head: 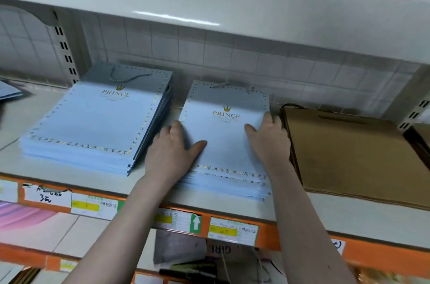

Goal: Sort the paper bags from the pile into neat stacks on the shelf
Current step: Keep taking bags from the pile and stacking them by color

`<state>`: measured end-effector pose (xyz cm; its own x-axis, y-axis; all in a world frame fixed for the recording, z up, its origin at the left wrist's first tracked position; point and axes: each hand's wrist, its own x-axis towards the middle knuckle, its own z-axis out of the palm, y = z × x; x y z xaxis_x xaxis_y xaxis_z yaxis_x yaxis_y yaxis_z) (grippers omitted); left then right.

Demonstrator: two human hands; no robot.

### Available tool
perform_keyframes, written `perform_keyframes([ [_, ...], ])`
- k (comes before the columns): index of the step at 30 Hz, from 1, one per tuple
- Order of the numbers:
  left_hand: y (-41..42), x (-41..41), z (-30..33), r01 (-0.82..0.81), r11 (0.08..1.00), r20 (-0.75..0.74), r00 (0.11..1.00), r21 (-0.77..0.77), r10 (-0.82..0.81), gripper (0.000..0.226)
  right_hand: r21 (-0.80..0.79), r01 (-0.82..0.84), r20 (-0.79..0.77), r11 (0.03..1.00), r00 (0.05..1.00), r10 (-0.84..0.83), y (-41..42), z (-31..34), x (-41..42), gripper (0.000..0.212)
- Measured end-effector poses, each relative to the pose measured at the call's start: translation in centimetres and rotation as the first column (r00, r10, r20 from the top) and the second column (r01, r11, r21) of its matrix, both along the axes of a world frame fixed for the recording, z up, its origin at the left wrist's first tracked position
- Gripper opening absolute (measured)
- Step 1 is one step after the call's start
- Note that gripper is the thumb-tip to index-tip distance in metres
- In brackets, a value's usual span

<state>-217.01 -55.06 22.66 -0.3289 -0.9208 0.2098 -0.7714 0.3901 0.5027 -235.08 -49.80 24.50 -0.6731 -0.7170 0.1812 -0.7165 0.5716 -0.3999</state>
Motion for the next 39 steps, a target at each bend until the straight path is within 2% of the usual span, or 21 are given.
perform_keyframes([
  [9, 3.5, 0.0, 0.5, -0.070, 0.978, -0.090, 0.995, -0.196, 0.053, 0.063, -0.220, -0.086, -0.147, 0.972, 0.988, 0.054, 5.3, -0.5, 1.8, 0.053],
  [16, 7.1, 4.1, -1.4, -0.222, 0.909, -0.070, 0.975, -0.353, 0.210, 0.052, -0.237, -0.242, -0.187, 0.941, 0.962, 0.200, 7.2, -2.3, 5.3, 0.055],
  [20, 8.9, 9.8, -2.7, -0.335, 0.873, -0.016, 0.936, -0.353, 0.352, 0.052, -0.251, -0.340, -0.148, 0.906, 0.939, 0.312, 6.7, -3.3, 10.1, 0.054],
  [25, 10.5, 16.9, -2.6, -0.491, 0.803, -0.041, 0.860, -0.339, 0.508, 0.053, -0.251, -0.493, -0.167, 0.833, 0.870, 0.464, 5.2, -3.7, 17.1, 0.053],
  [31, 10.7, 23.8, -2.6, -0.565, 0.751, -0.082, 0.814, -0.342, 0.575, 0.052, -0.287, -0.570, -0.206, 0.770, 0.821, 0.532, 3.3, -3.9, 24.7, 0.051],
  [32, 10.5, 27.1, -2.5, -0.585, 0.742, -0.091, 0.801, -0.328, 0.591, 0.051, -0.293, -0.592, -0.216, 0.751, 0.806, 0.551, 2.3, -3.8, 28.0, 0.051],
  [35, 9.9, 30.7, -2.3, -0.580, 0.733, -0.082, 0.801, -0.357, 0.594, 0.052, -0.276, -0.581, -0.147, 0.766, 0.813, 0.564, 1.1, -4.0, 31.2, 0.051],
  [39, 7.9, 39.7, -2.8, -0.612, 0.711, -0.069, 0.772, -0.348, 0.631, 0.054, -0.286, -0.591, -0.106, 0.754, 0.802, 0.588, -0.9, -4.4, 39.6, 0.052],
])
